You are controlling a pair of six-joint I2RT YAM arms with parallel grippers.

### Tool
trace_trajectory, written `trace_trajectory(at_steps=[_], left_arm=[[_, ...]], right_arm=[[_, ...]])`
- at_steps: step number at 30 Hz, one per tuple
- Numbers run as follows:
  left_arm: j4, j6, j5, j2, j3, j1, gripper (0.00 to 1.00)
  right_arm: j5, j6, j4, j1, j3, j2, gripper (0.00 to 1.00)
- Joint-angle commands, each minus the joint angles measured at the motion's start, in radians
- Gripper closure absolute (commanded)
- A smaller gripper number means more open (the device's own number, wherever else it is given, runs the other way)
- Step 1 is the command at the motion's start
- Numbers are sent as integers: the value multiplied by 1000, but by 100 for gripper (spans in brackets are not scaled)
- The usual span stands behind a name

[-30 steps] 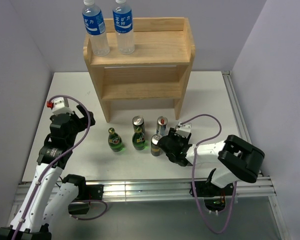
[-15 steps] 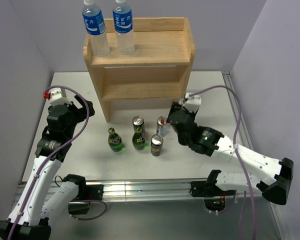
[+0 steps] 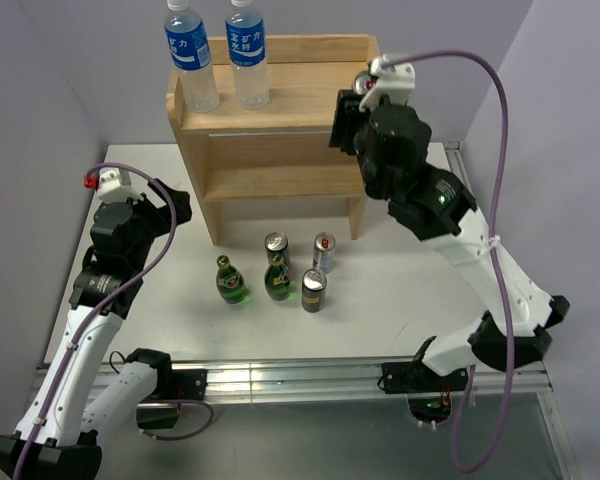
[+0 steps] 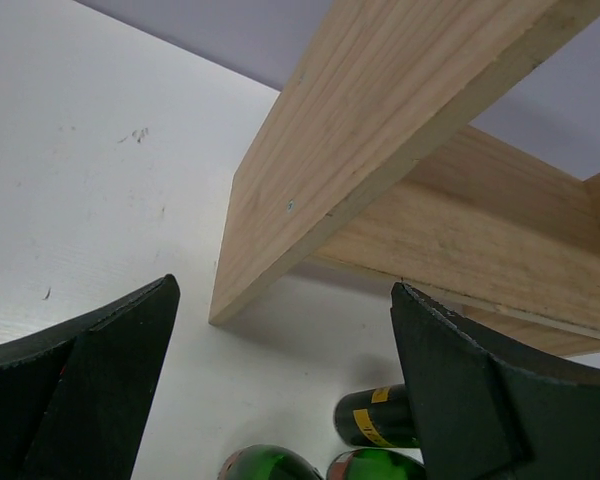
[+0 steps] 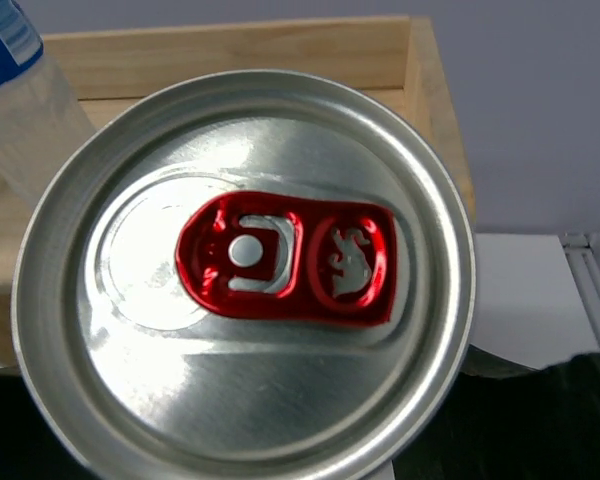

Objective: Place and organize the beverage onto the shelf

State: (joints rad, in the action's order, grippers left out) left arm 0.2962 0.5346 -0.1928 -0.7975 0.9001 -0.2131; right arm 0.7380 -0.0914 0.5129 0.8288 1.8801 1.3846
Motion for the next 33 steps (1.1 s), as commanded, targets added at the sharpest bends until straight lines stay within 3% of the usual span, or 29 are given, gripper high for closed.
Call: trace_trajectory(at_steps=[1, 11, 33], left_arm=[[-58, 27, 35, 46, -13, -5, 6], [-6, -2, 41, 139, -49, -5, 5], [110, -53, 70, 184, 33, -26, 3]], right_arm=[[-80, 109, 41, -33, 195, 91, 100], [-40, 176, 3, -103, 427, 286, 100], [-8, 93, -8, -221, 312, 312, 100]])
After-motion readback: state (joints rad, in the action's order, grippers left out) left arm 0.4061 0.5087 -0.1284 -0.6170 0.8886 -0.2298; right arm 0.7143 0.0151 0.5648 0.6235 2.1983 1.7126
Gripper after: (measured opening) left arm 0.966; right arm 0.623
